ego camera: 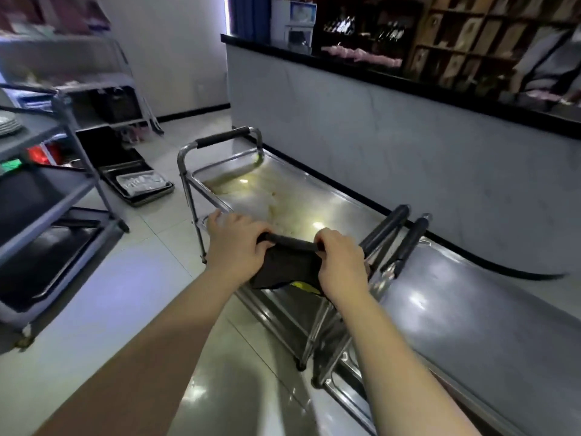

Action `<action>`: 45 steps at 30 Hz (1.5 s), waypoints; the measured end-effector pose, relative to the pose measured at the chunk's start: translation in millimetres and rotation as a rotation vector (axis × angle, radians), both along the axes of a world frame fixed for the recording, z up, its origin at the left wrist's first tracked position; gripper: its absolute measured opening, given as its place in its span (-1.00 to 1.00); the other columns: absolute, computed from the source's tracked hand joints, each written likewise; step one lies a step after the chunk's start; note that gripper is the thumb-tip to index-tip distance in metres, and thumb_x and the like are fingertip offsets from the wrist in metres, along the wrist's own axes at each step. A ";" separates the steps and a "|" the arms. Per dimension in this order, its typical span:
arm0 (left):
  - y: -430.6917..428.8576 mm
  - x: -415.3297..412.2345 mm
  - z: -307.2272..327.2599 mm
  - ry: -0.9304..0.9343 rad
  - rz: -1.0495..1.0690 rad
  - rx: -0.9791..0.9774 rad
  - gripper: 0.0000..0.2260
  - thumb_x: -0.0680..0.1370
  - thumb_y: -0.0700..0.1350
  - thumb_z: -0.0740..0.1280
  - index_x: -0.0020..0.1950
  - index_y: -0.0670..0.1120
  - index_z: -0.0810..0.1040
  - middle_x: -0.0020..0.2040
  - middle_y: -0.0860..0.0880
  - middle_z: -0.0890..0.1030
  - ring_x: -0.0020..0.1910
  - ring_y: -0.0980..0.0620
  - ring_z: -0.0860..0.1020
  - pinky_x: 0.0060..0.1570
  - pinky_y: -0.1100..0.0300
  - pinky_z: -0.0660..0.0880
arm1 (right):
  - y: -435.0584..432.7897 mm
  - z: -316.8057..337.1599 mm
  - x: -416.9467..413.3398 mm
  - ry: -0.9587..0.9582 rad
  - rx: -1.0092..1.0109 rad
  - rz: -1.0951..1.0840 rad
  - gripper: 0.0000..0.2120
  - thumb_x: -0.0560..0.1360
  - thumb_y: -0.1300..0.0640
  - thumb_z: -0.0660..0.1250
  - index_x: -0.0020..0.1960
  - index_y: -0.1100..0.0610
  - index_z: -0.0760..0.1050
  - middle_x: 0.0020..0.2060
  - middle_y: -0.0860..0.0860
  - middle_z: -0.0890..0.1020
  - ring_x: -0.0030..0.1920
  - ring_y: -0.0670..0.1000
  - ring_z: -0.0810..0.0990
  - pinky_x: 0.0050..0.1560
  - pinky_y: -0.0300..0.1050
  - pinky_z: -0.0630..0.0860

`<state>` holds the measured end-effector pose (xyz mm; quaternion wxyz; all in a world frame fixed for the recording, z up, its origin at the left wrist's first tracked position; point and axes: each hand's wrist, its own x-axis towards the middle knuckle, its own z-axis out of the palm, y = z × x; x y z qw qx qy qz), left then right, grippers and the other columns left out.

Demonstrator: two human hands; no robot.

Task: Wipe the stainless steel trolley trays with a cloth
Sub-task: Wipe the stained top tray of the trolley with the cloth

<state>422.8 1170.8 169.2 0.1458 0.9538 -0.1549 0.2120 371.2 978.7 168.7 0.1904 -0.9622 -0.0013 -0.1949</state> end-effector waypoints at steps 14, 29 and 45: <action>-21.2 226.7 -57.0 0.115 -0.183 -0.020 -0.94 0.51 -0.02 0.38 -0.04 0.09 0.63 -0.09 0.10 0.62 0.06 -0.04 0.52 0.38 -0.05 -0.08 | -14.4 -63.6 204.0 0.057 -0.052 -0.141 -0.67 0.42 0.32 0.30 0.07 -0.02 0.56 0.01 -0.04 0.56 0.06 0.11 0.43 0.09 0.01 0.19; -57.3 393.8 -108.6 0.263 -0.724 -0.017 -0.86 0.41 0.00 0.34 -0.10 0.04 0.65 -0.18 0.11 0.61 -0.09 -0.03 0.53 0.06 -0.01 0.34 | -13.7 -102.0 314.2 0.085 0.026 -0.576 -0.69 0.29 0.41 0.32 -0.10 0.06 0.59 -0.07 0.01 0.57 -0.02 0.17 0.46 0.09 -0.01 0.19; -71.2 377.8 -222.8 0.794 -1.022 0.256 -0.69 0.55 0.02 0.30 0.29 0.02 0.53 0.25 -0.01 0.53 0.27 -0.04 0.42 0.28 0.03 0.35 | -0.9 -215.9 289.5 0.480 0.142 -0.782 -0.51 0.56 0.27 0.26 0.45 -0.01 0.38 0.53 0.07 0.22 0.54 0.25 0.00 0.51 0.24 -0.05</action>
